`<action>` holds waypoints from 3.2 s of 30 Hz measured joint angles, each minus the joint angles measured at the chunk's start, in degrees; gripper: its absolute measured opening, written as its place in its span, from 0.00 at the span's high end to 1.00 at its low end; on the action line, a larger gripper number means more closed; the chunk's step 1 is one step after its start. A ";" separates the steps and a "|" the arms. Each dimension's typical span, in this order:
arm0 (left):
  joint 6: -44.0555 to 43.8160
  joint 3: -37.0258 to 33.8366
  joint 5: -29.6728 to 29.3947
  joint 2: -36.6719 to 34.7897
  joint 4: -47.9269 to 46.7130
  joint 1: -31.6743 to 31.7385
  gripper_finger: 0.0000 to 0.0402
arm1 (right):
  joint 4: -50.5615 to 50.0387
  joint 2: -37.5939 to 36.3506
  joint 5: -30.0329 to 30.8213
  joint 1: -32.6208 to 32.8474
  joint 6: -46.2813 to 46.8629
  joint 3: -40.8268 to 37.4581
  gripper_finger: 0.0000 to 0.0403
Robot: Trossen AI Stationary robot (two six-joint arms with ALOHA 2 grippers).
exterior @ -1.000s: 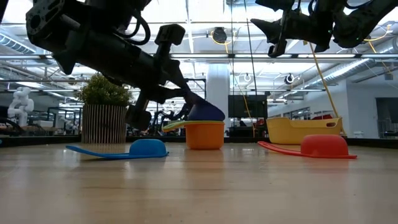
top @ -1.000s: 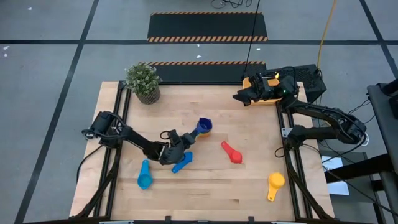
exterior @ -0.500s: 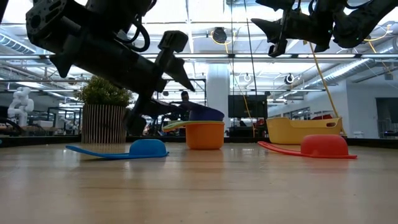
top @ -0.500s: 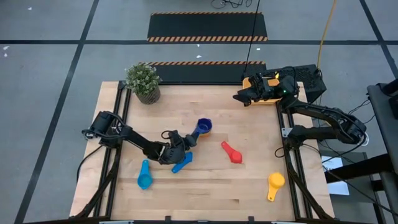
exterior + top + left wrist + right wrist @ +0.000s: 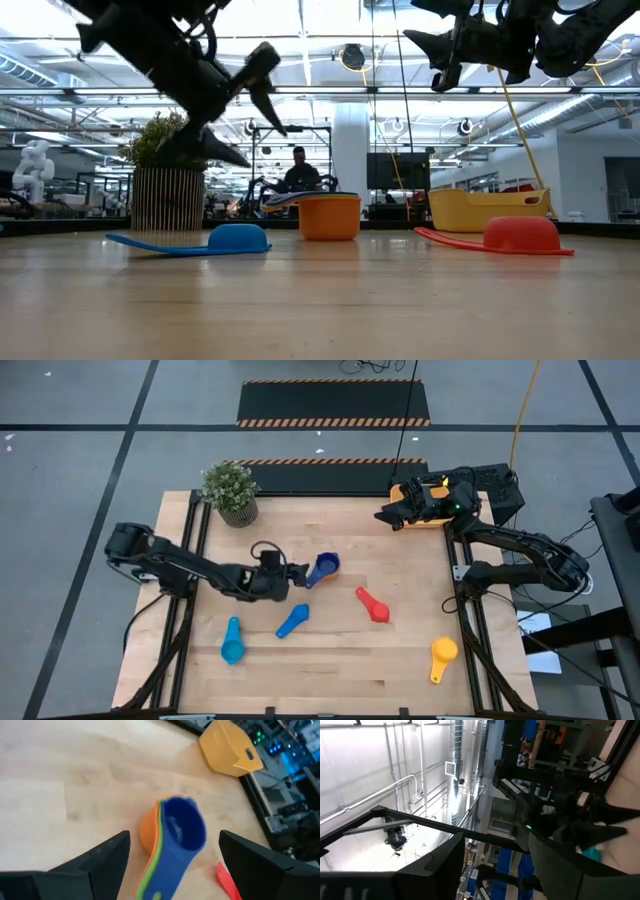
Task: Nest measuring cups in basket
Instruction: Stack the dark blue measuring cup on top of the green measuring cup, then stack the yellow measuring cup on top of the dark blue measuring cup
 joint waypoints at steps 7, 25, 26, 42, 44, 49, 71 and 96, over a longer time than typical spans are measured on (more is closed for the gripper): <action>17.92 0.02 6.74 -3.27 3.55 3.85 0.18 | -2.10 0.06 3.46 -0.02 -2.41 0.00 0.47; 31.73 0.00 17.16 4.17 -2.19 2.87 0.01 | -2.90 0.02 10.96 0.00 -2.53 0.00 0.47; 31.64 0.00 17.13 4.52 -2.09 2.92 0.01 | -2.91 0.02 11.42 0.00 -2.53 0.00 0.47; 35.15 -0.05 21.18 11.47 6.07 3.02 0.01 | -5.11 0.04 12.28 0.00 -6.20 0.00 0.47; 34.76 0.13 21.12 12.53 8.44 3.02 0.01 | -5.29 0.11 12.27 -0.04 -6.38 0.00 0.47; 32.99 0.57 18.25 13.03 6.21 3.11 0.01 | -5.77 0.11 12.07 -0.04 -6.42 0.02 0.47; 30.11 0.54 19.26 12.80 6.01 3.22 0.52 | -5.72 0.11 11.83 -0.04 -6.03 0.02 0.47; 20.94 0.52 36.60 5.17 -11.39 -0.15 0.14 | -6.34 0.04 19.44 0.00 -7.90 0.00 0.47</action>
